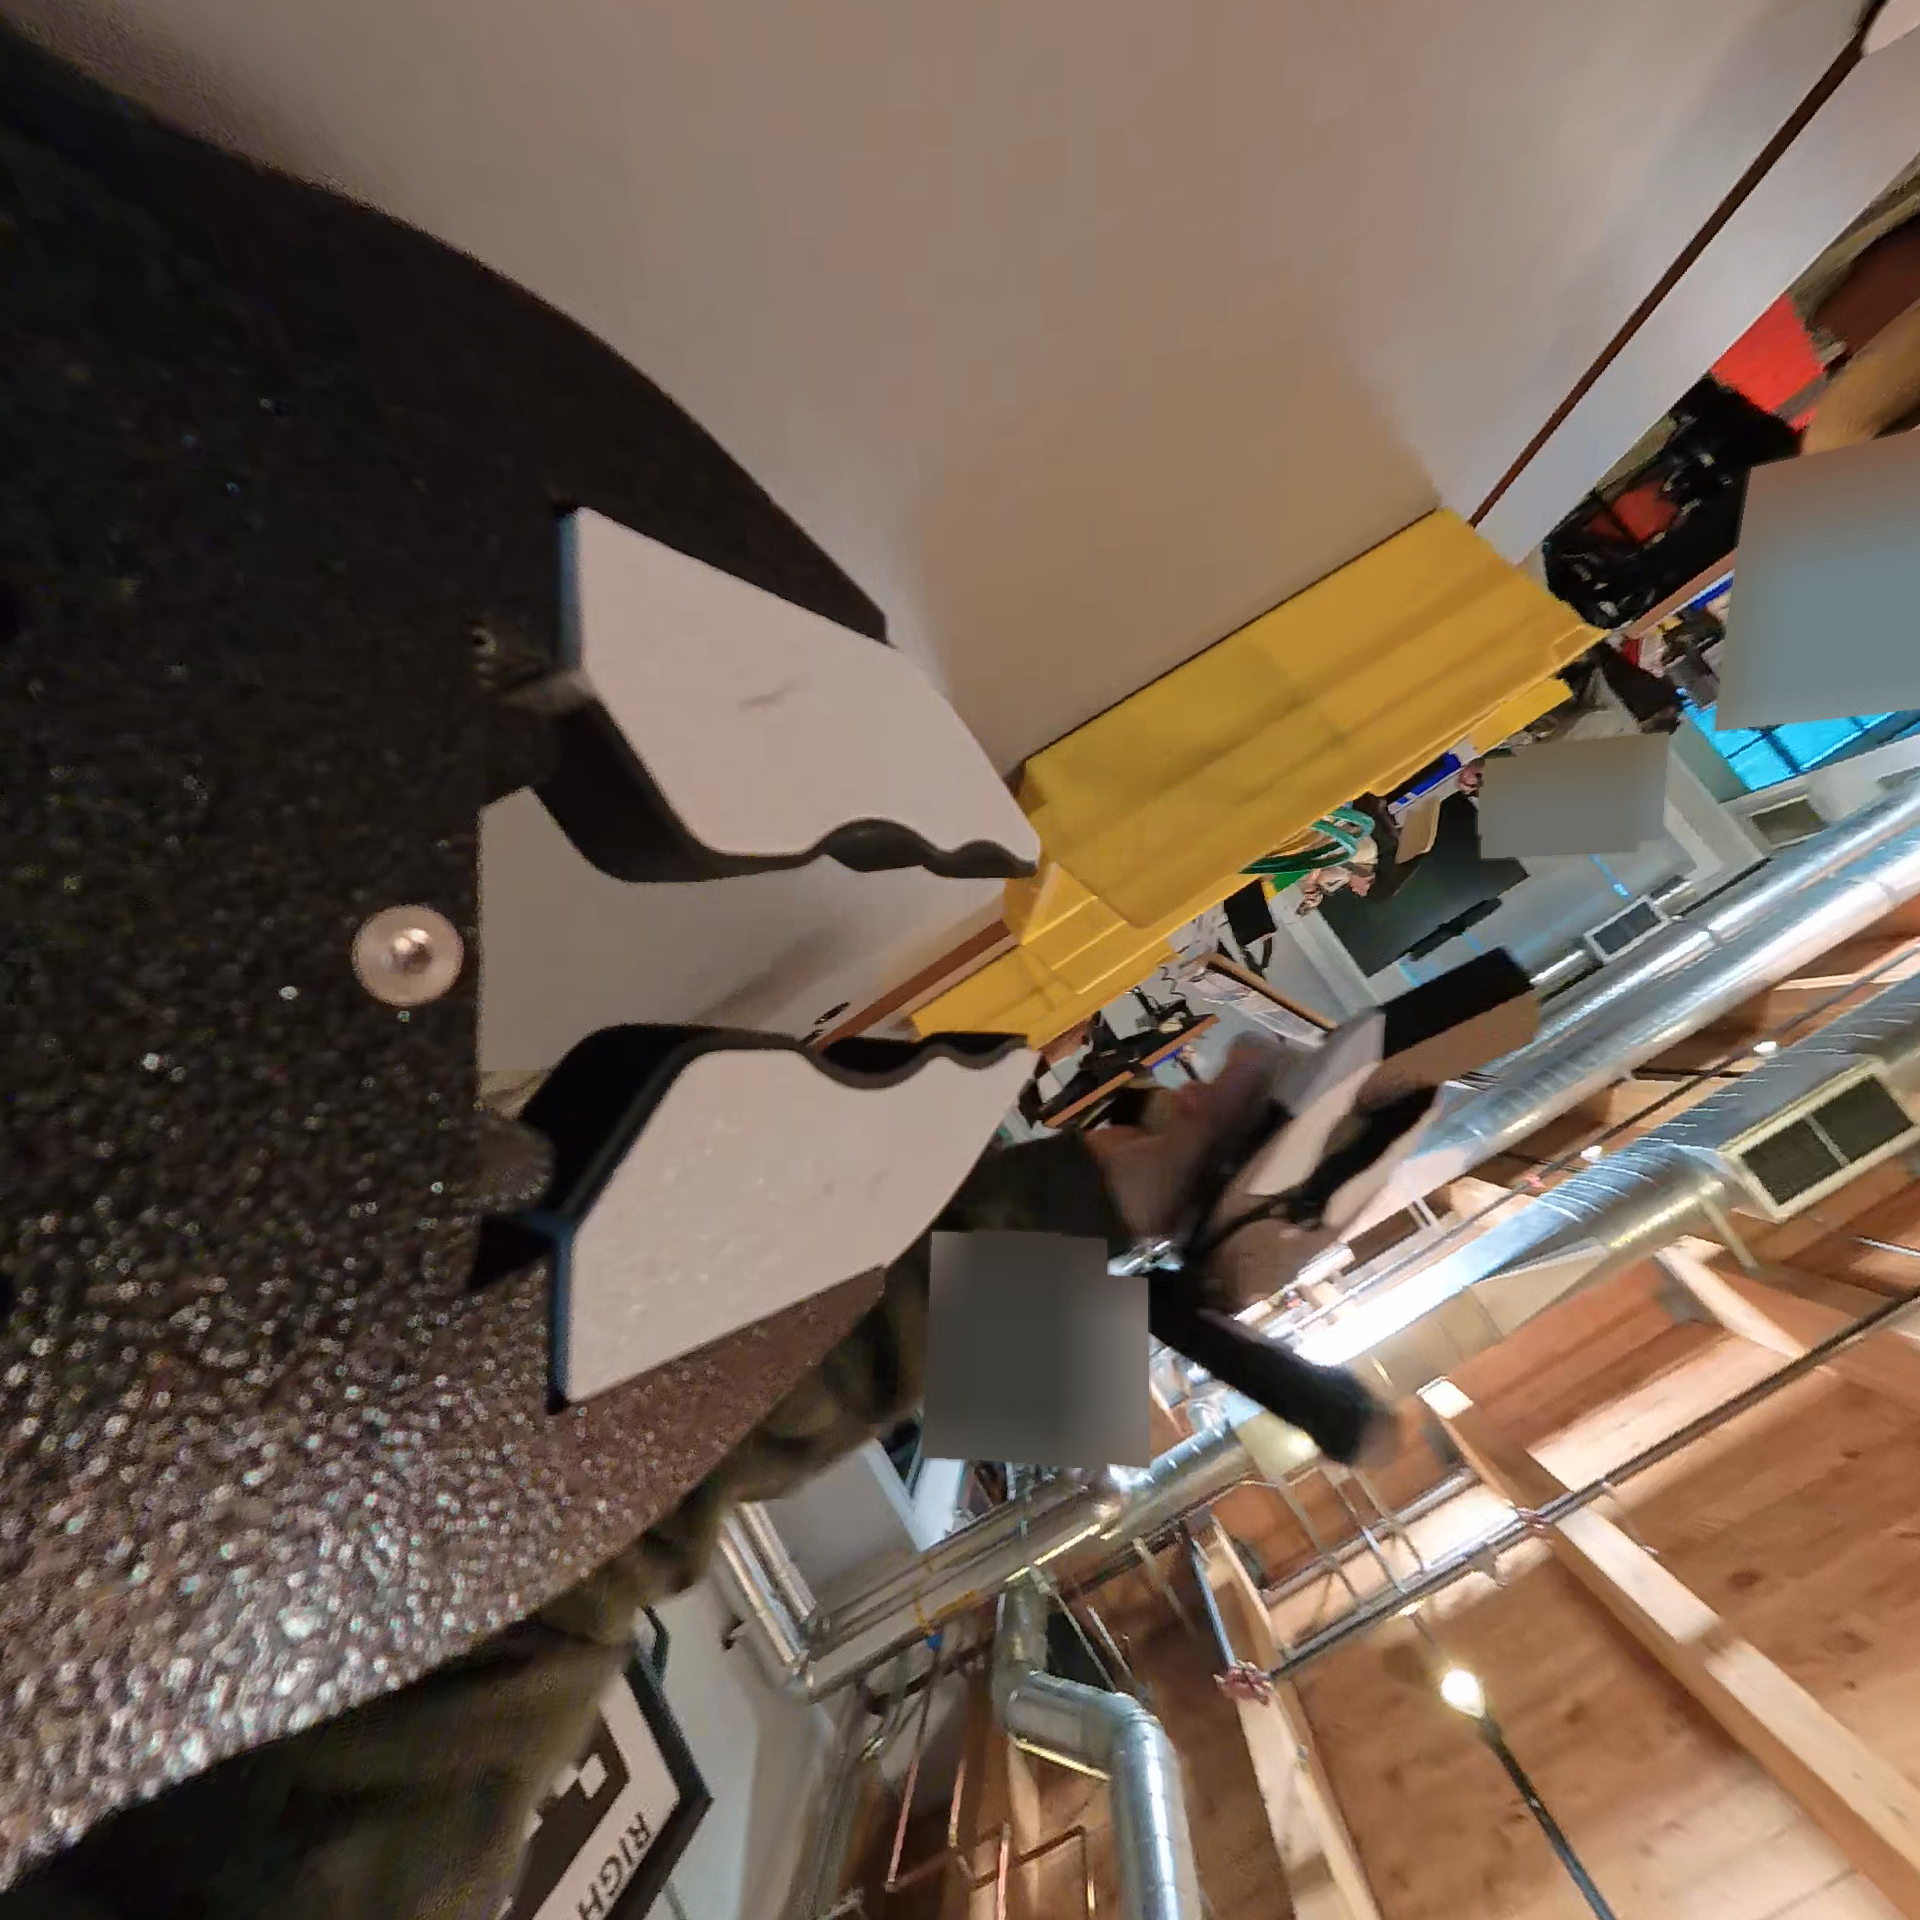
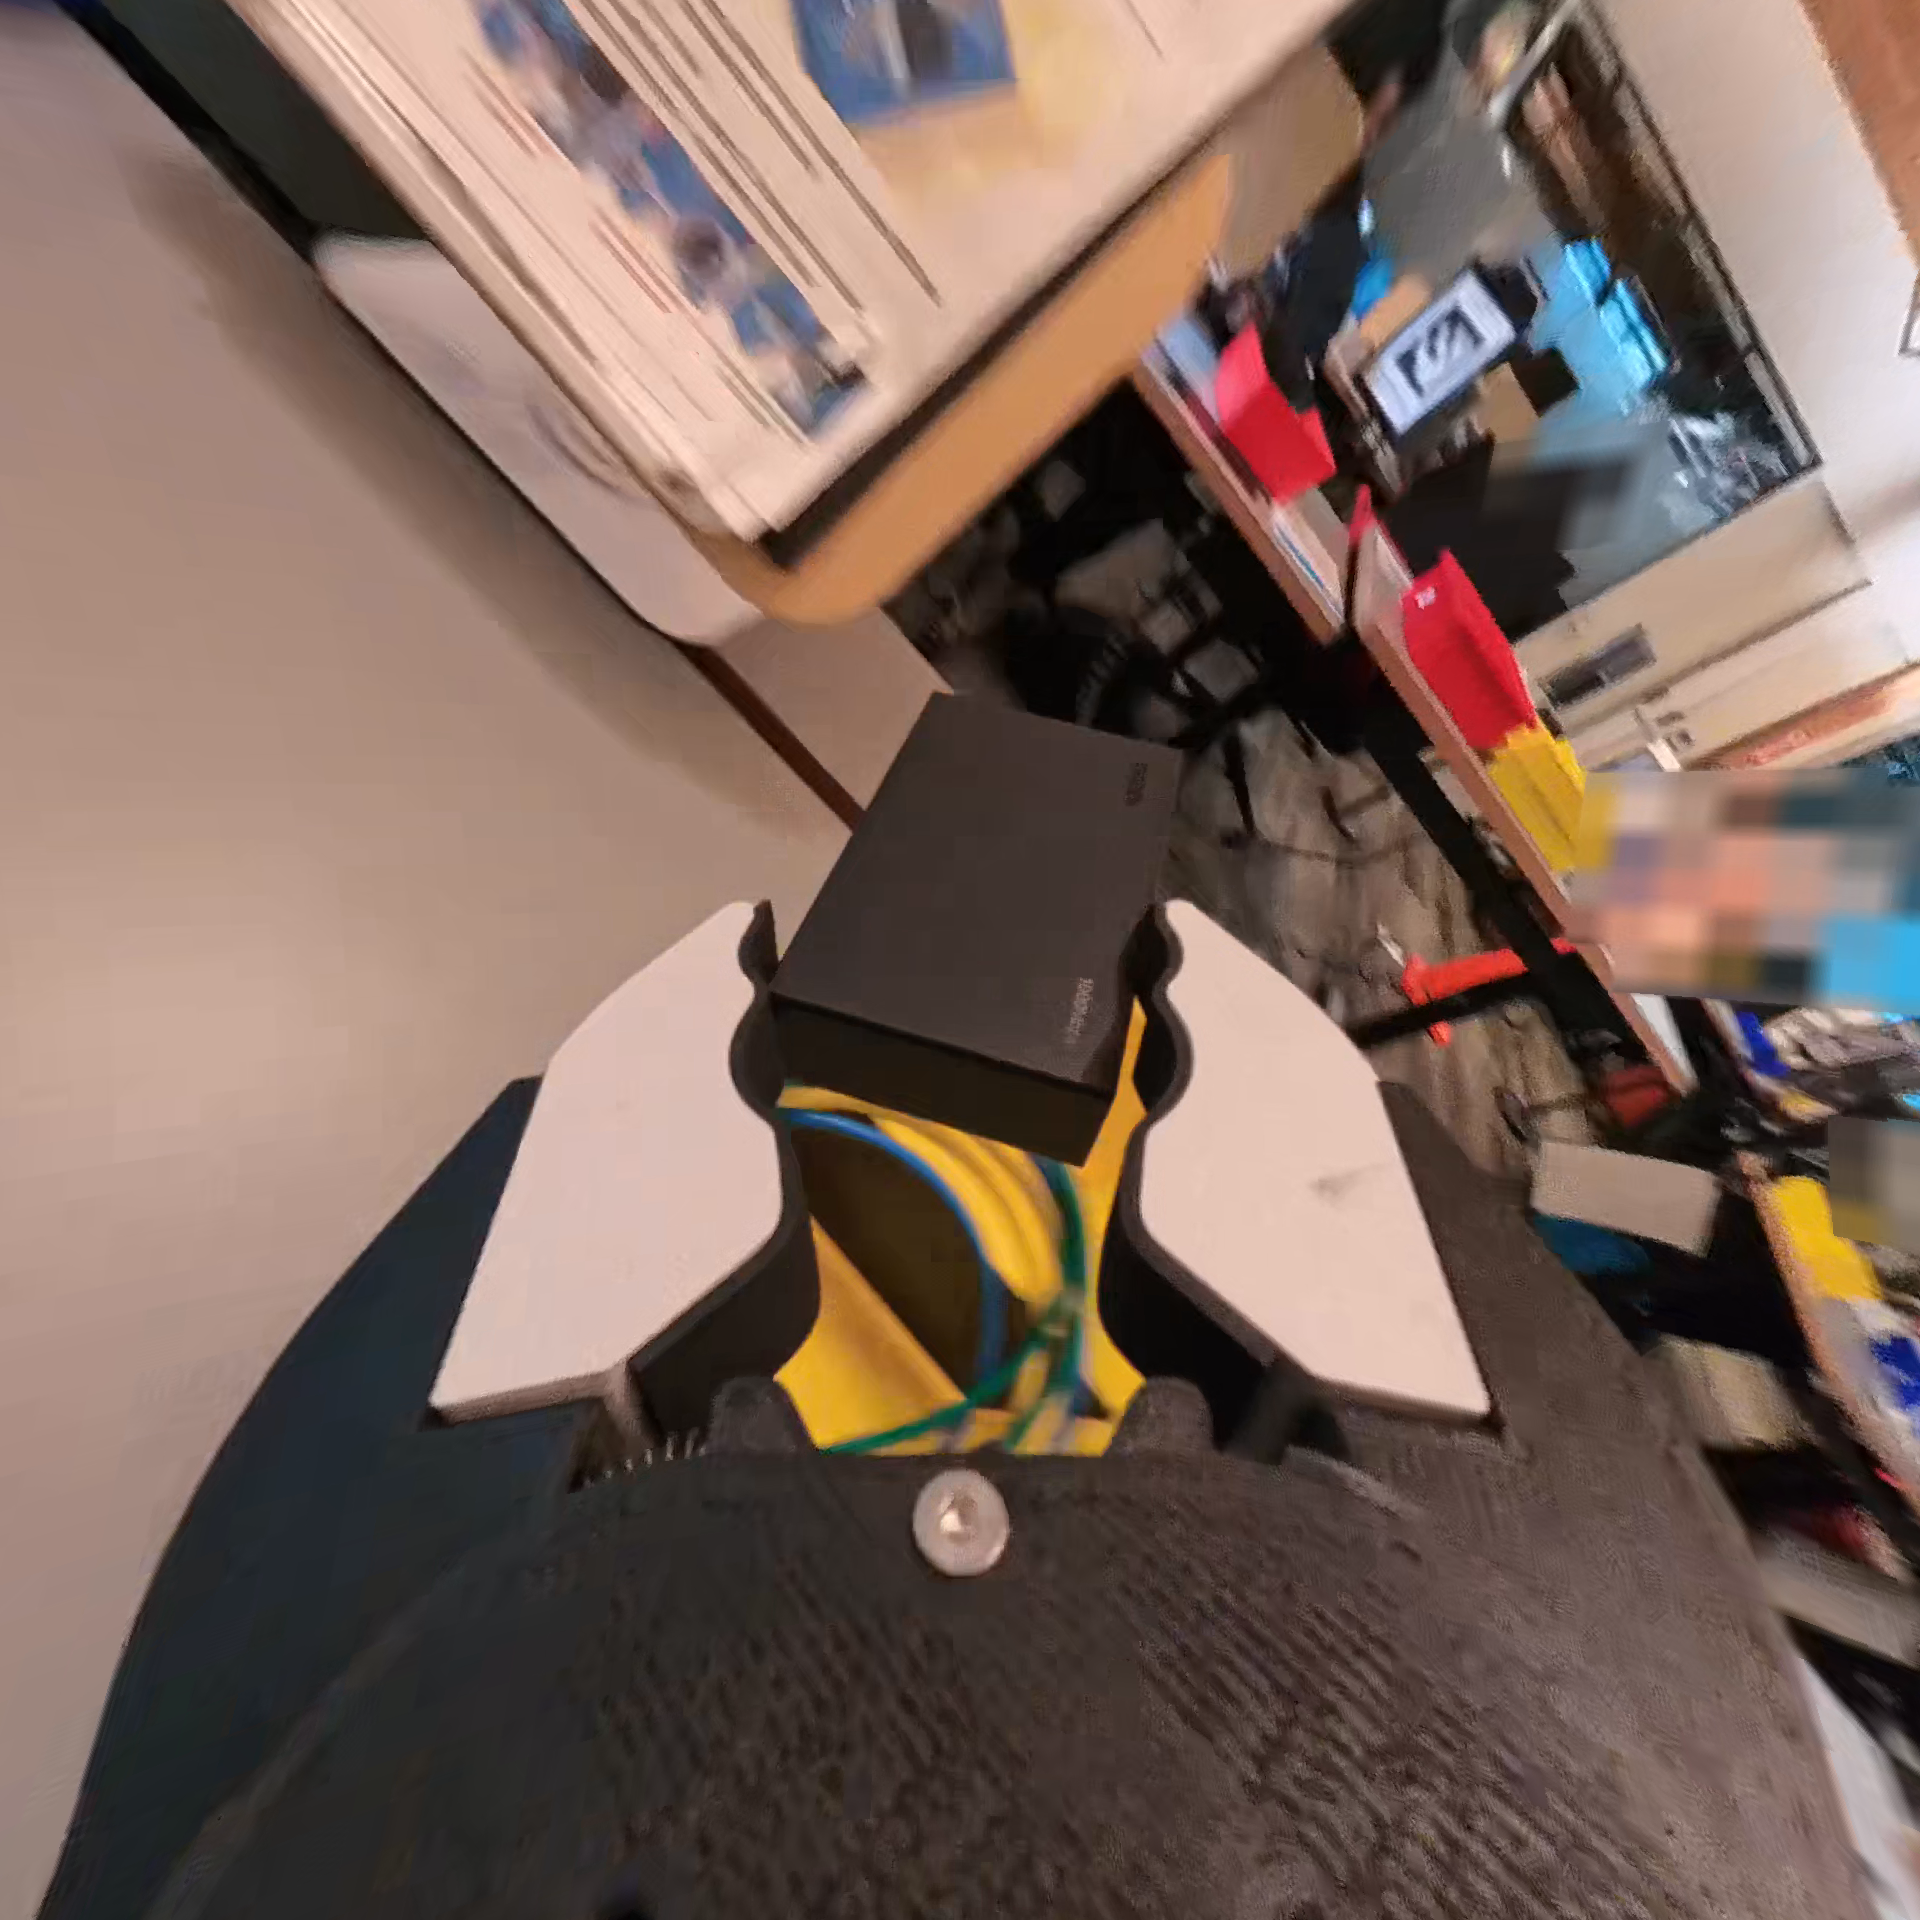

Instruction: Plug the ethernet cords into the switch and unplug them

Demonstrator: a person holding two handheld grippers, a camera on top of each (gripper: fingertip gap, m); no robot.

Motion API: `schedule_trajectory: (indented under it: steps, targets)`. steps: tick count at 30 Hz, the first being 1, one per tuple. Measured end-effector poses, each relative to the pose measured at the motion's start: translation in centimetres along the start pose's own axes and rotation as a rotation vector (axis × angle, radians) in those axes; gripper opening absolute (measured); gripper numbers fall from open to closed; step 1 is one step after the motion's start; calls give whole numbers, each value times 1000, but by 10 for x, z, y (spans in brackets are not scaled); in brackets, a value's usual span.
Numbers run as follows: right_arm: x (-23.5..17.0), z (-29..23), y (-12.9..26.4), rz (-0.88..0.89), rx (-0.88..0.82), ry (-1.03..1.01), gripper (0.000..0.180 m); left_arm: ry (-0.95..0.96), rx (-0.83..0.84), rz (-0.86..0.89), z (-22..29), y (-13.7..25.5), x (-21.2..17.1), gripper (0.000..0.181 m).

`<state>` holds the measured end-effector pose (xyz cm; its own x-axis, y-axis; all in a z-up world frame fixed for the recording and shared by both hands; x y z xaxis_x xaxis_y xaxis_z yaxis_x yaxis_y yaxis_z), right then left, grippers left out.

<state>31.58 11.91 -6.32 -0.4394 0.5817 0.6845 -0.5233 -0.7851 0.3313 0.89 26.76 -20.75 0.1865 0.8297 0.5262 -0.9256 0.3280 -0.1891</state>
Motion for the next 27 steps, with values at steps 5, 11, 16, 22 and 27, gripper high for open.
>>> schedule_trajectory:
  steps: [5,11,16,22,27]
  targets:
    - [-28,60,-49,-289,7,116,67,-3,-24,-37,-5,-2,-4,24]
    - [-60,72,-94,-622,177,222,67,-53,4,-67,-11,1,-2,23]
    - [-82,69,-119,-959,346,672,67,-45,5,-97,-14,0,-5,22]
    - [-96,56,-139,-1047,449,926,63,-61,11,-125,-14,-4,-8,22]
    - [-86,59,-134,-894,409,884,53,-73,23,-140,-14,-6,-10,22]
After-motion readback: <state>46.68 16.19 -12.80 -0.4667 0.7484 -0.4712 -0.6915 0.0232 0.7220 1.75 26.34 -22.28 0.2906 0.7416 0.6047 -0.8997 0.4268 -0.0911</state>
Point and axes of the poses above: each gripper's, where its closed fingertips meet, y back along the fingers, x out of its top, z = x × y across the jaws, the point moved 8 cm from there along y, back along the fingers, and after that the axes turned 1 degree about -x, right-handed, at the moved point
